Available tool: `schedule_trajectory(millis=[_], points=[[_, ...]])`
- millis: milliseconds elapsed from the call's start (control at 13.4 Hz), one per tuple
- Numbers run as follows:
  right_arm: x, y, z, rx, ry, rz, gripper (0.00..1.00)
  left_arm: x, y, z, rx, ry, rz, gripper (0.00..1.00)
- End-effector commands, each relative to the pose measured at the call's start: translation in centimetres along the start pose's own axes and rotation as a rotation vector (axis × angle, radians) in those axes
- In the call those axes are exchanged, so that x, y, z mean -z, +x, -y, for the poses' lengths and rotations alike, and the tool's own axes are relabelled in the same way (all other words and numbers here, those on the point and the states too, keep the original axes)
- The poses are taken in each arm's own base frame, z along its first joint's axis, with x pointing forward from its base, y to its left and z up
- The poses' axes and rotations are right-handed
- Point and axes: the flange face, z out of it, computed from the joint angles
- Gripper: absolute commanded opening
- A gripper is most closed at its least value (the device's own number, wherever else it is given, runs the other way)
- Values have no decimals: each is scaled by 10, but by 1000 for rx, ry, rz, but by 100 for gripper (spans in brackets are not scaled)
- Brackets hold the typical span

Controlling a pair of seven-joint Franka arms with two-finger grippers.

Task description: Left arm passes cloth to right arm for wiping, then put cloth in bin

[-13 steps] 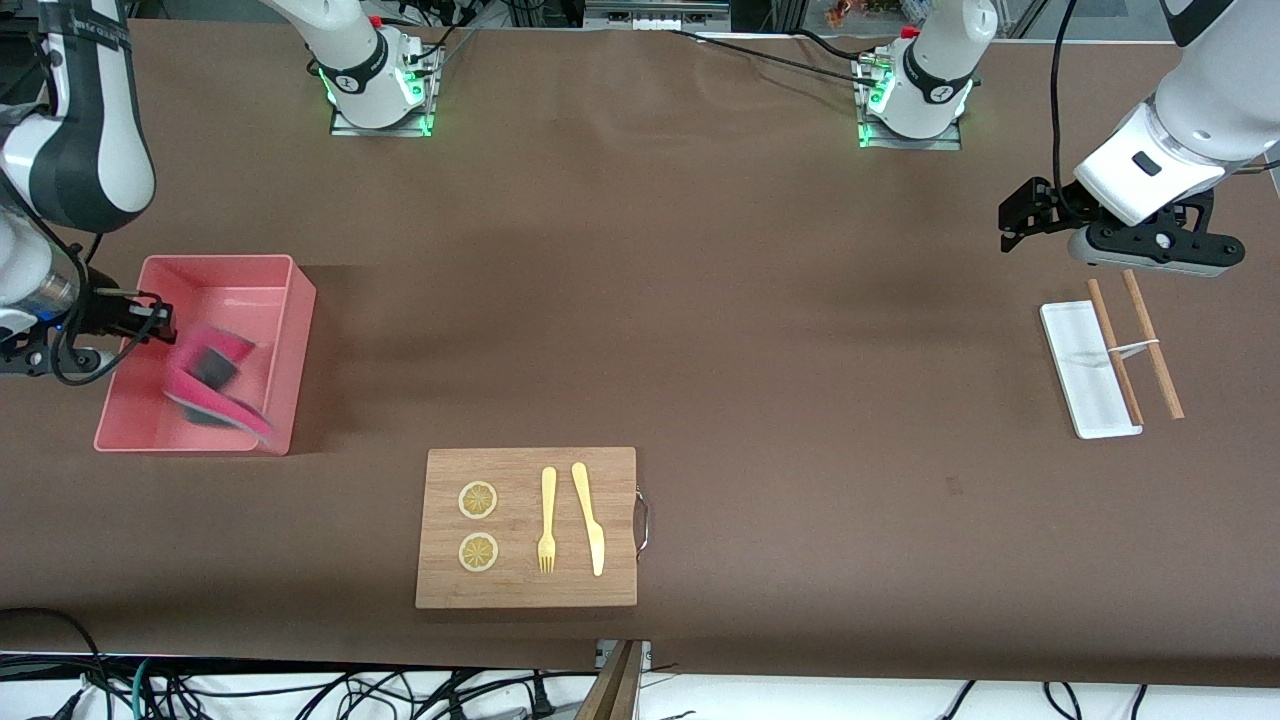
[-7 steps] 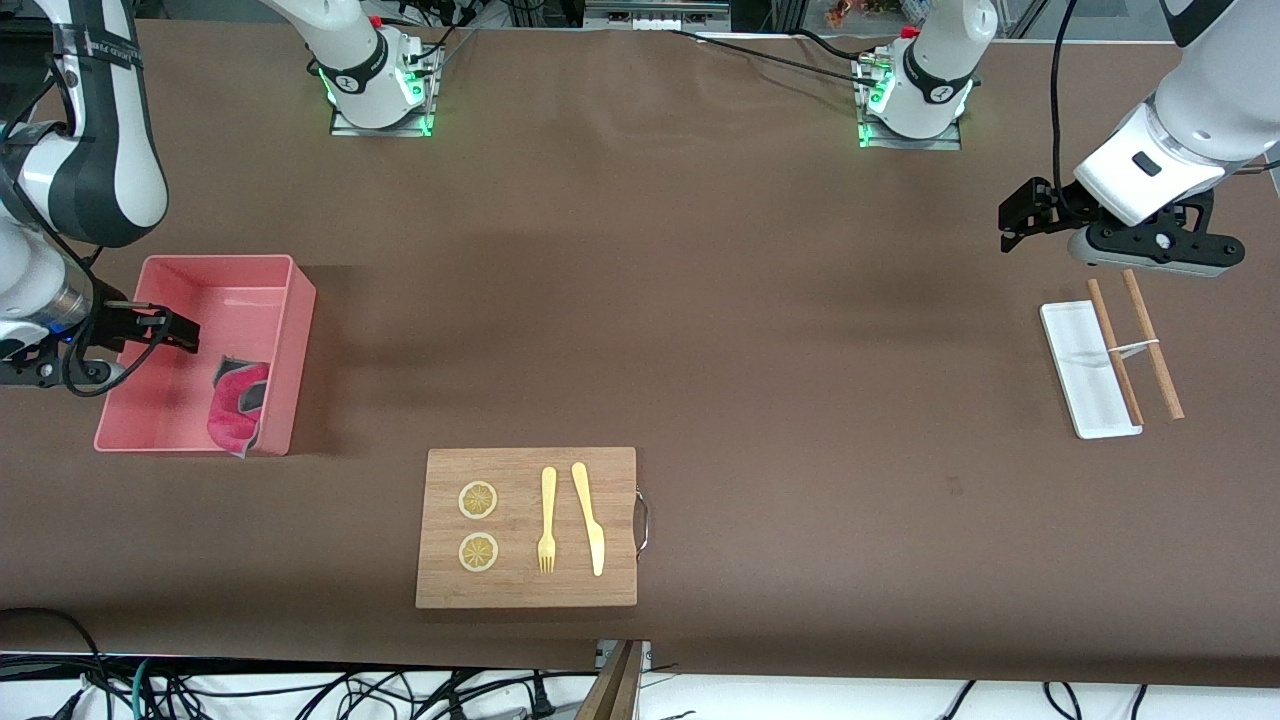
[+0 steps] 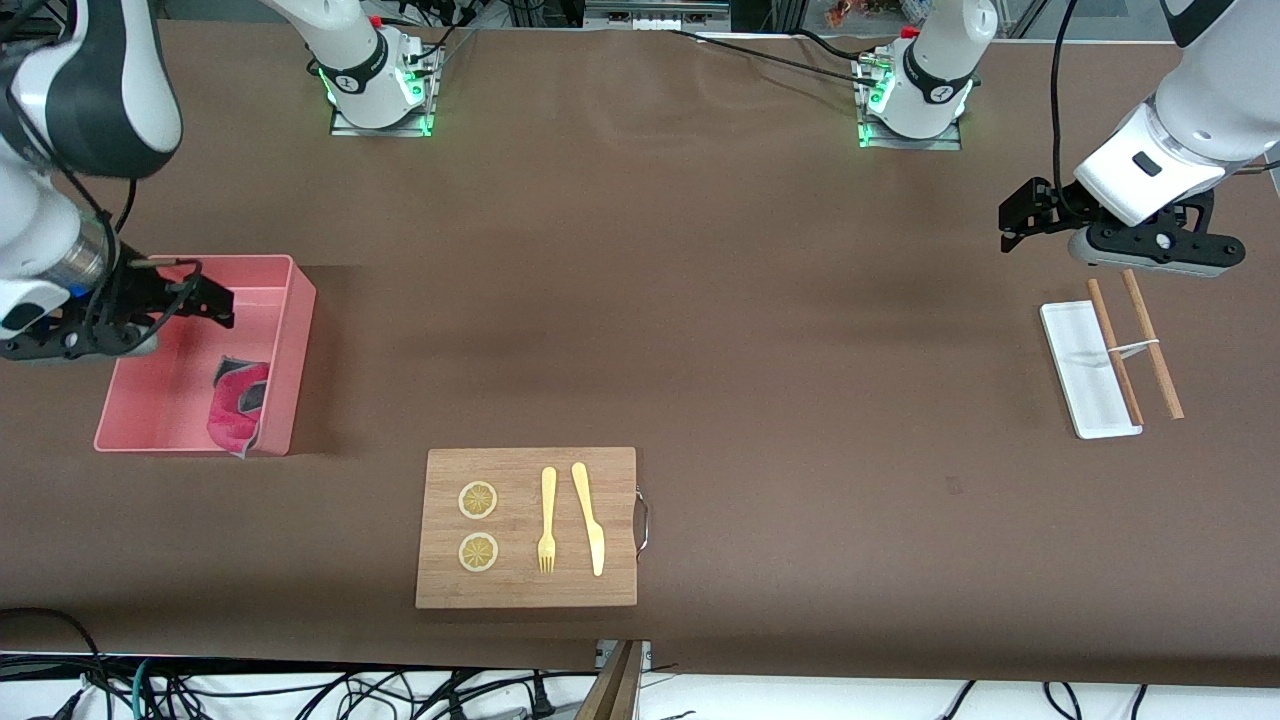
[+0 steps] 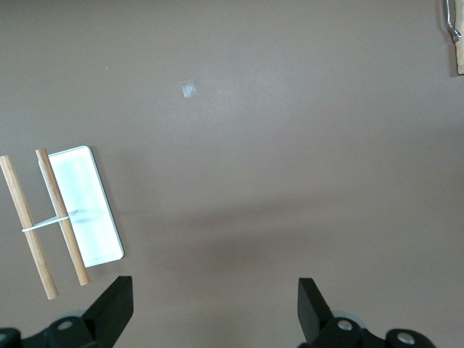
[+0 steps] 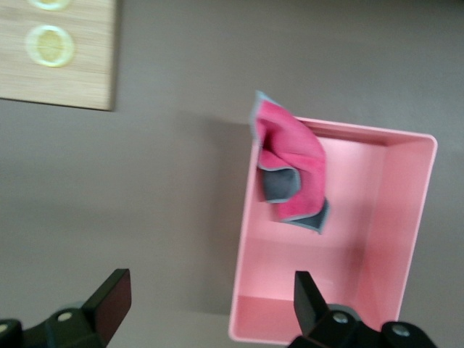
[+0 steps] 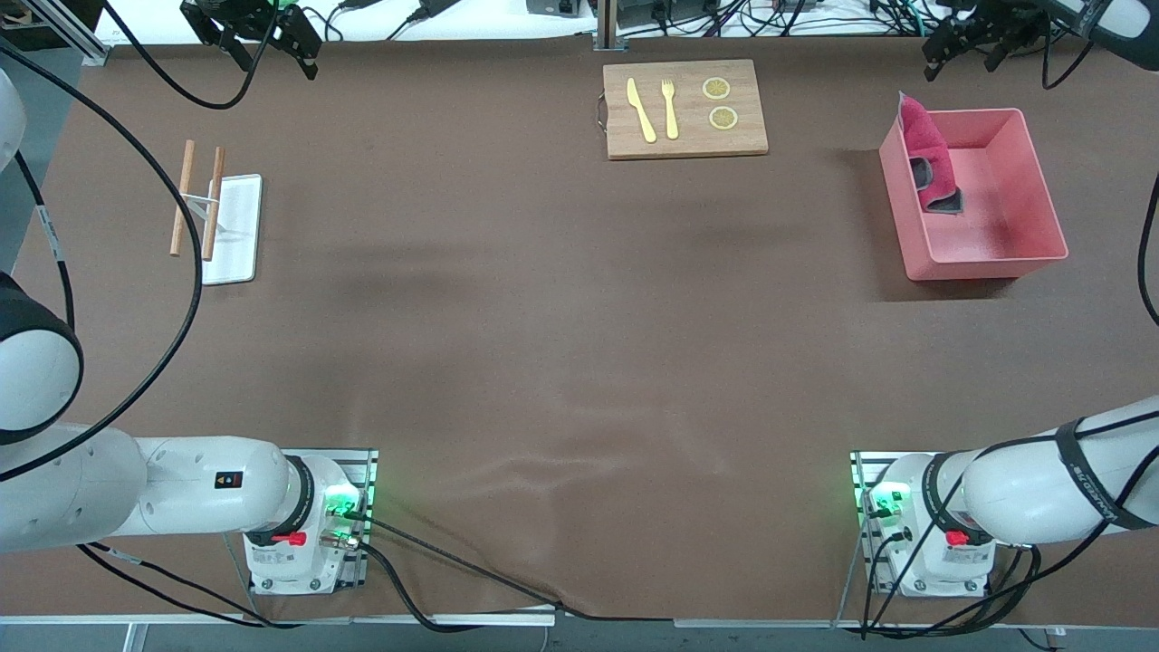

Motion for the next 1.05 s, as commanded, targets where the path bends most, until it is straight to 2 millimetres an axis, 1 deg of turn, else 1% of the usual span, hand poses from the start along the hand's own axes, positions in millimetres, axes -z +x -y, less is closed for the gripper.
schedule_trajectory(millis=[0, 75, 224, 299, 598, 971], points=[[49, -20, 27, 35, 29, -6, 99, 6, 3, -1, 10, -13, 1, 100], [61, -26, 34, 45, 40, 1, 99, 6, 3, -1, 10, -13, 1, 100], [81, -34, 37, 46, 71, 19, 99, 6, 3, -1, 10, -13, 1, 100], [88, -35, 37, 54, 71, 14, 99, 6, 3, -1, 8, -13, 1, 100], [91, -39, 35, 50, 107, 26, 99, 6, 3, 0, 10, -13, 1, 100], [88, -37, 32, 56, 99, 32, 99, 6, 3, 0, 8, -13, 1, 100]])
